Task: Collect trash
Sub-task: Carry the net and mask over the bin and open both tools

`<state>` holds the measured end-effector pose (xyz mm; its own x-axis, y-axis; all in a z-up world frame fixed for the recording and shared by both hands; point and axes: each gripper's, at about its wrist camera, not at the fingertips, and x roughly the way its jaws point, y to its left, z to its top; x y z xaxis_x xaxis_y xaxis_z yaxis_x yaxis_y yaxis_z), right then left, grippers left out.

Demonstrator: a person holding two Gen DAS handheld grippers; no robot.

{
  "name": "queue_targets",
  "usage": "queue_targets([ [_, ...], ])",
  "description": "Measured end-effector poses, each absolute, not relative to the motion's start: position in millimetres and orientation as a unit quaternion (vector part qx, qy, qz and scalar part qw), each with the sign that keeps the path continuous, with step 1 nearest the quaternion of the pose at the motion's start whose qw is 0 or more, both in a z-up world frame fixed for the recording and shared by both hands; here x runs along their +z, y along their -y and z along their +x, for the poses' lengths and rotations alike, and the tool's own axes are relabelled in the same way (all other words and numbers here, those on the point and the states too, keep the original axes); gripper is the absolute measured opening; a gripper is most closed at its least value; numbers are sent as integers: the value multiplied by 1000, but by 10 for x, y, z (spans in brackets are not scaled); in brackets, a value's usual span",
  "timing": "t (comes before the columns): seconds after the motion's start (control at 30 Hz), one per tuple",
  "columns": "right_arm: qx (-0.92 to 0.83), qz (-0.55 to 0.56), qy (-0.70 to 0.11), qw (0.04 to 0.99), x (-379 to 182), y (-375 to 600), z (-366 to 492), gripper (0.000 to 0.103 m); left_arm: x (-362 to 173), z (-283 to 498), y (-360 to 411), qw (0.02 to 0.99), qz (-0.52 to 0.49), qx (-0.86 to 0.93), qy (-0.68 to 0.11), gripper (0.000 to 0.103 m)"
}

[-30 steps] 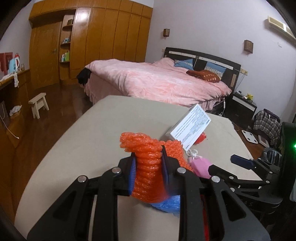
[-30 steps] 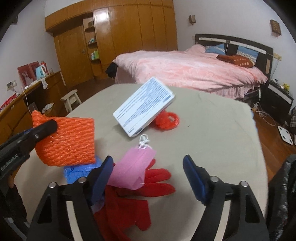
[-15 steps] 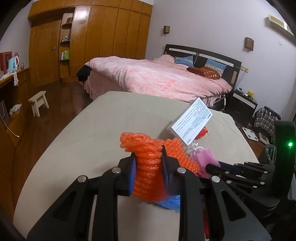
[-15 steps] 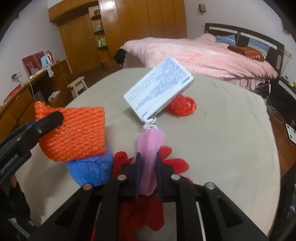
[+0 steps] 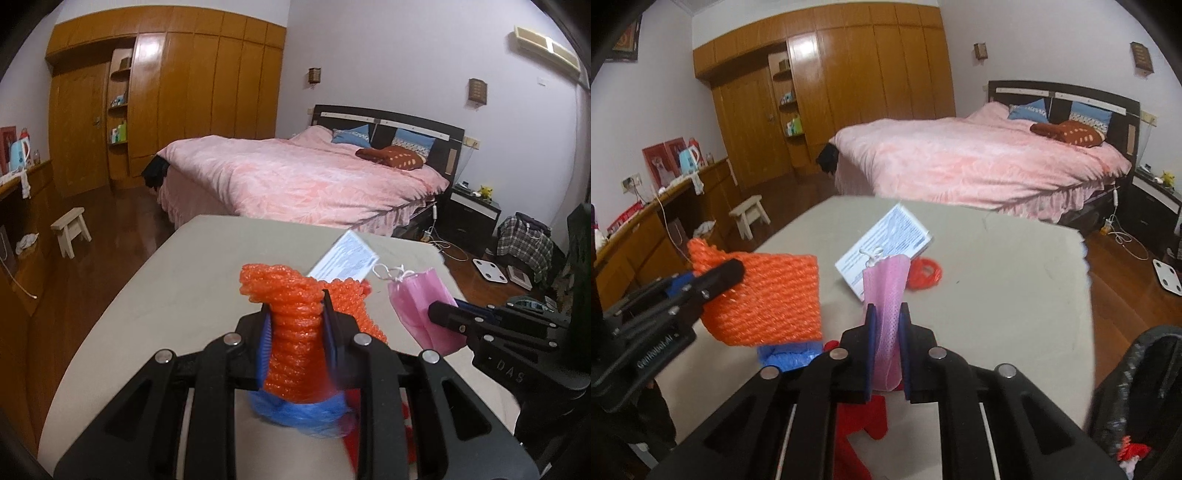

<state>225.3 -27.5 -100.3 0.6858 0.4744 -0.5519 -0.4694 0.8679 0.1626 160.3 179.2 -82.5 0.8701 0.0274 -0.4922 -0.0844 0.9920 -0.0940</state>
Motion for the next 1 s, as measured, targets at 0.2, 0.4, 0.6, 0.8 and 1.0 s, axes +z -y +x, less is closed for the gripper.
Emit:
queue_targets([
  [0.2, 244, 14, -277, 929, -746, 594, 2183, 11, -669, 1579, -1542, 969, -49, 9, -241, 22],
  [0.4, 222, 24, -265, 938, -618, 956, 2108, 11, -533, 1588, -1228, 971, -48, -18, -233, 22],
  [0.6, 191, 29, -258, 946, -567, 1365, 2020, 11, -438, 1606, -846, 972, -36, -49, -226, 22],
  [0.8, 157, 39, -251, 954, -524, 1798, 1922, 11, -412, 1616, -446, 970, -23, -86, -226, 23],
  [1.0, 126, 46, -246, 960, -527, 2159, 1825, 11, -396, 1622, -23, 966, -8, -127, -226, 23],
])
